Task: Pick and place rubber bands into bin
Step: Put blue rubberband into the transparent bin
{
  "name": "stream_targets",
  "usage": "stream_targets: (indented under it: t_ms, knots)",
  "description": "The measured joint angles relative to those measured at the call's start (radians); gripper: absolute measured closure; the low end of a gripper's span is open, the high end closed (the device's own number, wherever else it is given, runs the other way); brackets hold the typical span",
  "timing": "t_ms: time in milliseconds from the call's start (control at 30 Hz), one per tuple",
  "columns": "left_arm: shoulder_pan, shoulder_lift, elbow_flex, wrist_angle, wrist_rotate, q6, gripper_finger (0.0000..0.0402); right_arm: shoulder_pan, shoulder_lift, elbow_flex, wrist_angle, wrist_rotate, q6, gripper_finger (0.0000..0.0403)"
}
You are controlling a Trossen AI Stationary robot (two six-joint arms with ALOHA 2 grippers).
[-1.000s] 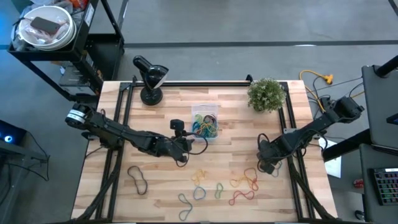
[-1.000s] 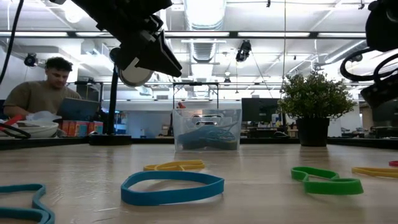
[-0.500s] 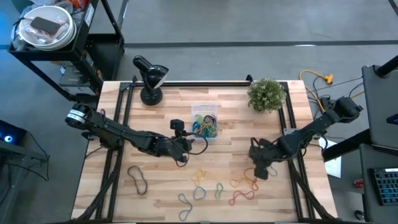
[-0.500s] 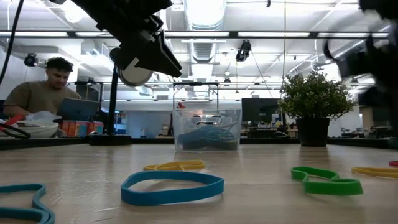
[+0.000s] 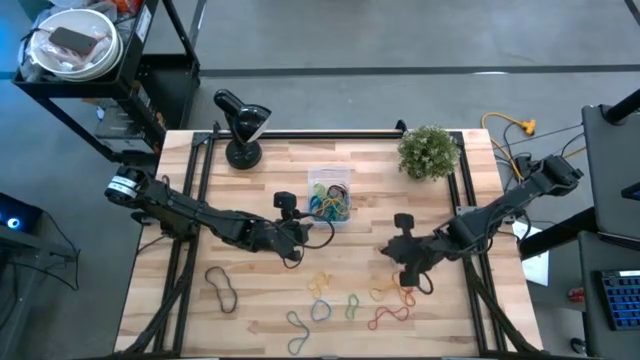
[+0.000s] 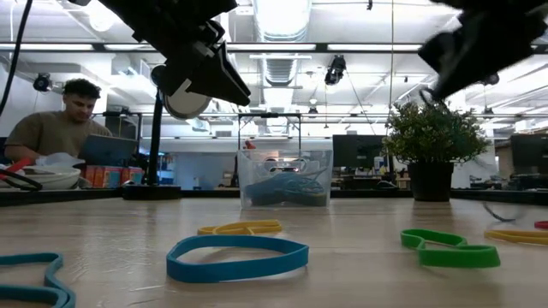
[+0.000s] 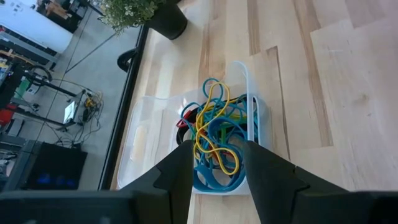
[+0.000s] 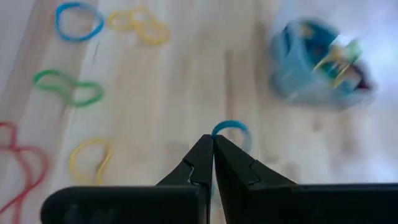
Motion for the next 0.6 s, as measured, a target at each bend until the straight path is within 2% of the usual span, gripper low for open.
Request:
stream_targets:
  t_ms: [333,600]
  knots:
    - [0.000,0.000,0.000,-0.002,0.000,0.000,0.0276,-0.009,0.014,0.058,0.050,0.254,-0.224,0.0395]
    - [0.000,0.000,0.000,-0.008,0.000,0.000,0.0276,-0.049,0.063,0.101,0.116,0.335,-0.388,0.0395]
